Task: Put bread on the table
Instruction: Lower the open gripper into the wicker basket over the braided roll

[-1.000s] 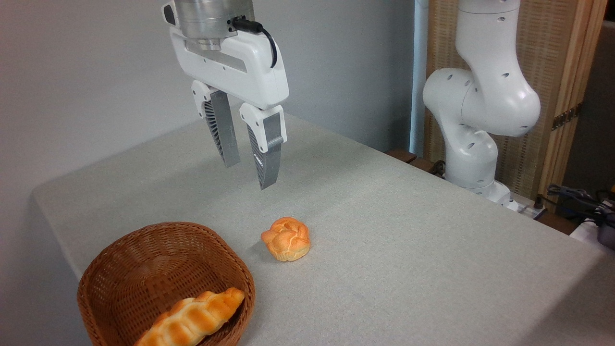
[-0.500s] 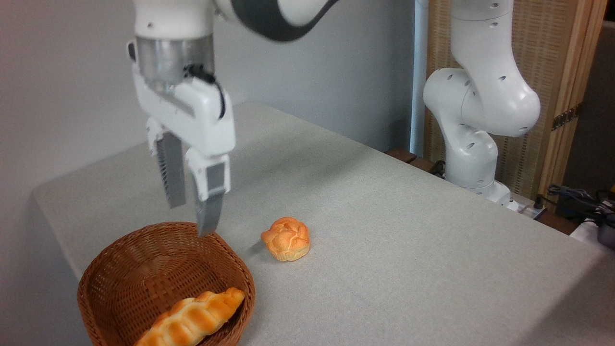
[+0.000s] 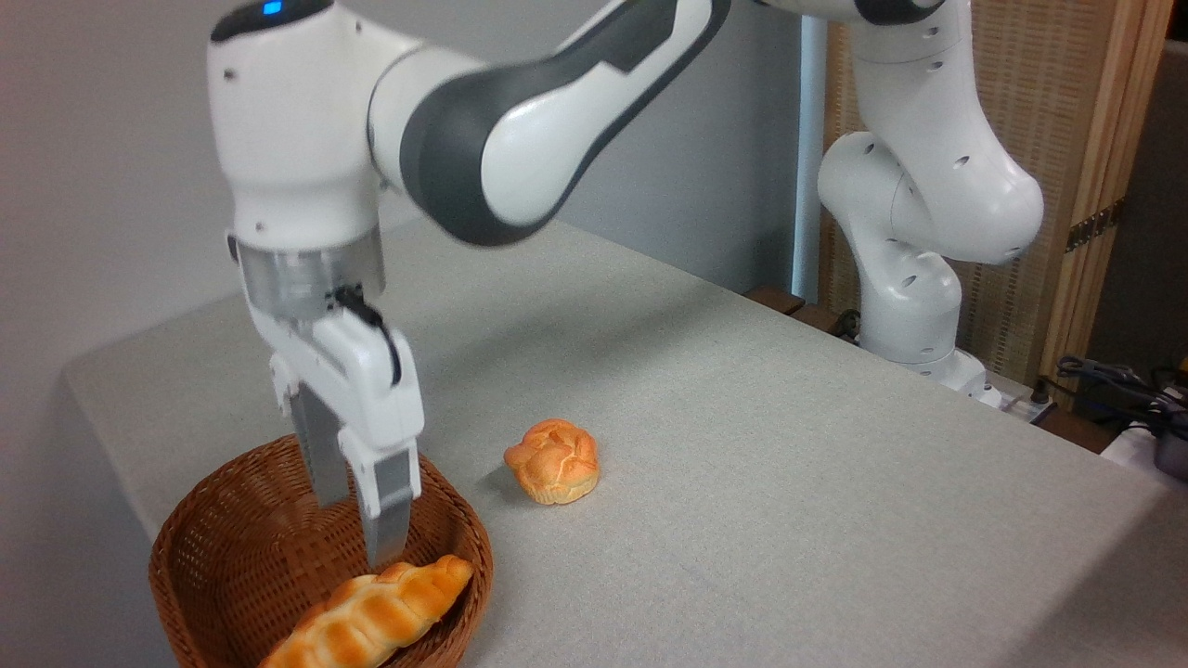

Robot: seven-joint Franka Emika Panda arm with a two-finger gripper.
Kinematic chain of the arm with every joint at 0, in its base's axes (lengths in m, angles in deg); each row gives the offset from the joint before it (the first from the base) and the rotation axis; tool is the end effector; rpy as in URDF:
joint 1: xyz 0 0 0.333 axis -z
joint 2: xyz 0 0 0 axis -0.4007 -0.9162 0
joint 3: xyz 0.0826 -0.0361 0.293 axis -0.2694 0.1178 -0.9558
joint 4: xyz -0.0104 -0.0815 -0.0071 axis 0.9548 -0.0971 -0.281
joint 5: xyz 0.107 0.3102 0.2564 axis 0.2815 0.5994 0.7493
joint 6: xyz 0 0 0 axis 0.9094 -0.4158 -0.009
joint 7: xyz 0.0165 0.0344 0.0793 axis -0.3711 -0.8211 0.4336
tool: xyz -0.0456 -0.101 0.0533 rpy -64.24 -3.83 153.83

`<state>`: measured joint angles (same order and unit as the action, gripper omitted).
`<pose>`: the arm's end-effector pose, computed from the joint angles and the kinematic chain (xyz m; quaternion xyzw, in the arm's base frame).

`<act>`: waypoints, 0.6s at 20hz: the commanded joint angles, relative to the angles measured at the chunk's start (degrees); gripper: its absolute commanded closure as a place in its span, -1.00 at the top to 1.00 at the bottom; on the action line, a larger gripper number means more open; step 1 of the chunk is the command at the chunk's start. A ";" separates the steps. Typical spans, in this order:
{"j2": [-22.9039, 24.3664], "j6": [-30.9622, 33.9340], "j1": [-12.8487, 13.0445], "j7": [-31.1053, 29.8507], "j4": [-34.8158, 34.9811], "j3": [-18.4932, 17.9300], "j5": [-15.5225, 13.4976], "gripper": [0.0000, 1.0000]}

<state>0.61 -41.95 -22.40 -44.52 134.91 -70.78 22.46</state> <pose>0.6843 -0.0403 0.4507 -0.9233 0.3762 -0.0777 0.0055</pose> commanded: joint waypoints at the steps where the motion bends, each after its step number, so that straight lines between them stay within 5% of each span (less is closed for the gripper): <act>1: -3.11 -4.83 -0.43 1.27 -0.29 0.06 0.90 1.00; 5: -5.48 -6.60 -0.43 1.09 -0.38 0.06 7.57 1.00; 12: -7.42 -9.15 -0.52 1.09 -0.38 0.06 8.29 0.97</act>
<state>-5.70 -49.55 -22.66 -44.20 134.89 -70.80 30.18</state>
